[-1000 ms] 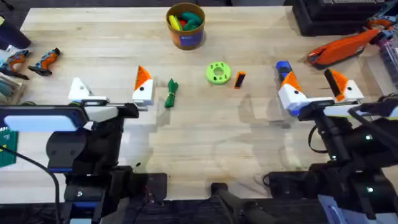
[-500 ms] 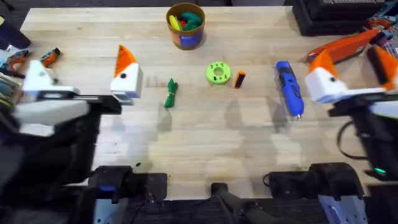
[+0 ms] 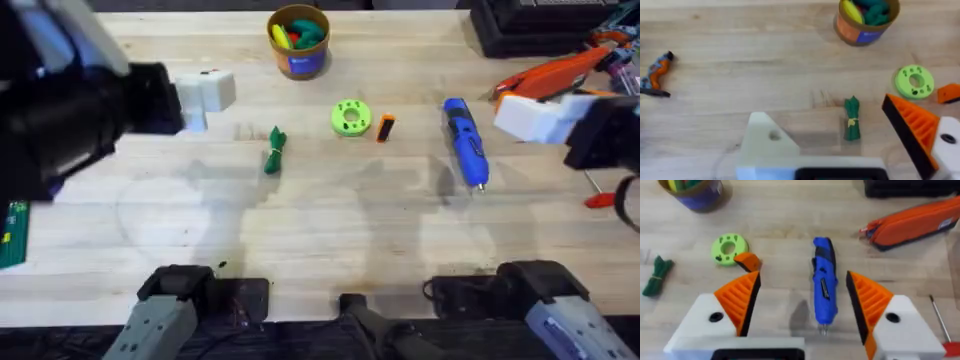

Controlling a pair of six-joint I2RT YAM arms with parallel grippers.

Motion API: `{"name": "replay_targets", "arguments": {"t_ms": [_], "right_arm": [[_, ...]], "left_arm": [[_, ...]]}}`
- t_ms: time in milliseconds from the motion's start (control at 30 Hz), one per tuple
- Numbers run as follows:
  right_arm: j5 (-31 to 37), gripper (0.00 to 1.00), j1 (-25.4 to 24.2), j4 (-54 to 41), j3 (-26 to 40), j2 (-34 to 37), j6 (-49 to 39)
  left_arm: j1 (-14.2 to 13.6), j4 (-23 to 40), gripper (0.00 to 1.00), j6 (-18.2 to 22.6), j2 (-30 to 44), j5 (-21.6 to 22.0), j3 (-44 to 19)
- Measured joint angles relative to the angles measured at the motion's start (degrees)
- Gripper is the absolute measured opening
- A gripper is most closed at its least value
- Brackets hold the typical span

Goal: Pick up the gripper from the table and insert it into the empty holder that is missing its gripper. Then pick up a screw, insert it into the mounting hole, and use the screwdriver to tighten it. Finally, clean up the table by picking up the vegetable and placing it into the bucket.

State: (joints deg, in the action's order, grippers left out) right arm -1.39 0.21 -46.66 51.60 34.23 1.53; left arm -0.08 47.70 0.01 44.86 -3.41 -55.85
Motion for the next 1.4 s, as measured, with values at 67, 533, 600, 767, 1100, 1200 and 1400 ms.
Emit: {"name": "replay_targets", "arguments": {"t_ms": [67,533,600,767,1100,1200,1400], "right_arm": [[0.0,0.991,0.0,-3.0,2.8,4.7,0.0],[0.0,0.991,0.0,-12.6,10.2,22.3,0.0],[0.0,0.991,0.0,-12.7,10.3,22.3,0.0],[0.0,0.991,0.0,-12.7,10.3,22.3,0.0],[0.0,0.99,0.0,-12.7,10.3,22.3,0.0],[0.0,0.991,0.0,-12.7,10.3,22.3,0.0],[0.0,0.991,0.0,-12.6,10.3,22.3,0.0]], "left_arm": [[0.0,1.8,0.986,0.0,3.9,-0.3,-2.0],[0.0,3.1,0.985,0.0,21.1,-0.6,-3.3],[0.0,2.7,0.985,0.0,21.6,-0.6,-3.3],[0.0,1.6,0.985,-1.0,22.5,-0.6,-3.3],[-7.5,1.2,0.985,-4.6,23.5,2.0,-3.3],[-10.7,1.1,0.985,-5.9,25.9,2.6,-3.3],[-15.2,1.5,0.985,-9.2,34.2,3.2,-4.2]]}}
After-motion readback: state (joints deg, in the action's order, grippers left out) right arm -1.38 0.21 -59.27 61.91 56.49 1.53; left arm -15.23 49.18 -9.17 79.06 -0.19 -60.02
